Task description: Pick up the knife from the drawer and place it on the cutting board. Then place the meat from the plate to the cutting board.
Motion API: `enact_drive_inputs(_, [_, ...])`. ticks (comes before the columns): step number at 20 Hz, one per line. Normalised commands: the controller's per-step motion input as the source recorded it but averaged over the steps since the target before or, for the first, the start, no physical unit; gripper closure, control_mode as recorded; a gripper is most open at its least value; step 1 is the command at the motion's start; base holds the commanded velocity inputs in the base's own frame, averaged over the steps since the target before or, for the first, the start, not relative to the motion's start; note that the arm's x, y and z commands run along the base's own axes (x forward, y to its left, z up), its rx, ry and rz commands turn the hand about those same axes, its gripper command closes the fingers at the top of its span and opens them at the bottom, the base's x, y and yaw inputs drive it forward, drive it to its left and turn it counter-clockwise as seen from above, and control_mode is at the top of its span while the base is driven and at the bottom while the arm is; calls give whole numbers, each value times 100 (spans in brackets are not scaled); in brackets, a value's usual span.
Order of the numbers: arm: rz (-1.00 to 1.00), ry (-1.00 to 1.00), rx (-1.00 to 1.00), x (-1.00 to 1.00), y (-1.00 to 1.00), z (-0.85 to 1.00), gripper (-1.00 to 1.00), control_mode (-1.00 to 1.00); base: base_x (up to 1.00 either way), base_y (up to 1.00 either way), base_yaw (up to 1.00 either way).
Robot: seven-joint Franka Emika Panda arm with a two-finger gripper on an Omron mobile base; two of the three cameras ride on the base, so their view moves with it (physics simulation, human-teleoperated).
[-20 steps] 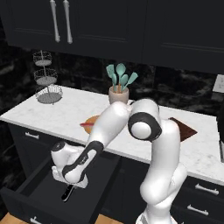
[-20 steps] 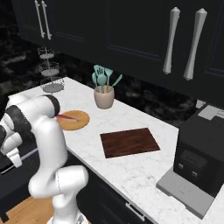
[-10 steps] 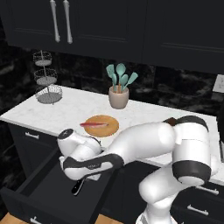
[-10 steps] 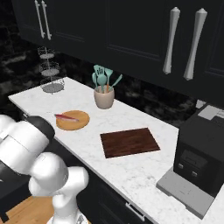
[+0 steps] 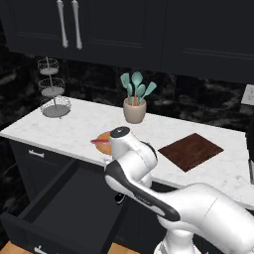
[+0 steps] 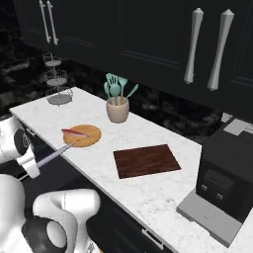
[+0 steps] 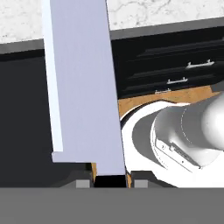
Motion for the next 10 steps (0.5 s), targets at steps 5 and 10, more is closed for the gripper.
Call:
enact_drive_inputs(5, [-24,1,3,52,-100,21,100,-100,0,0,0])
enact_drive_inputs(10, [-29,0,5,99,-92,26,100,-100,0,0,0])
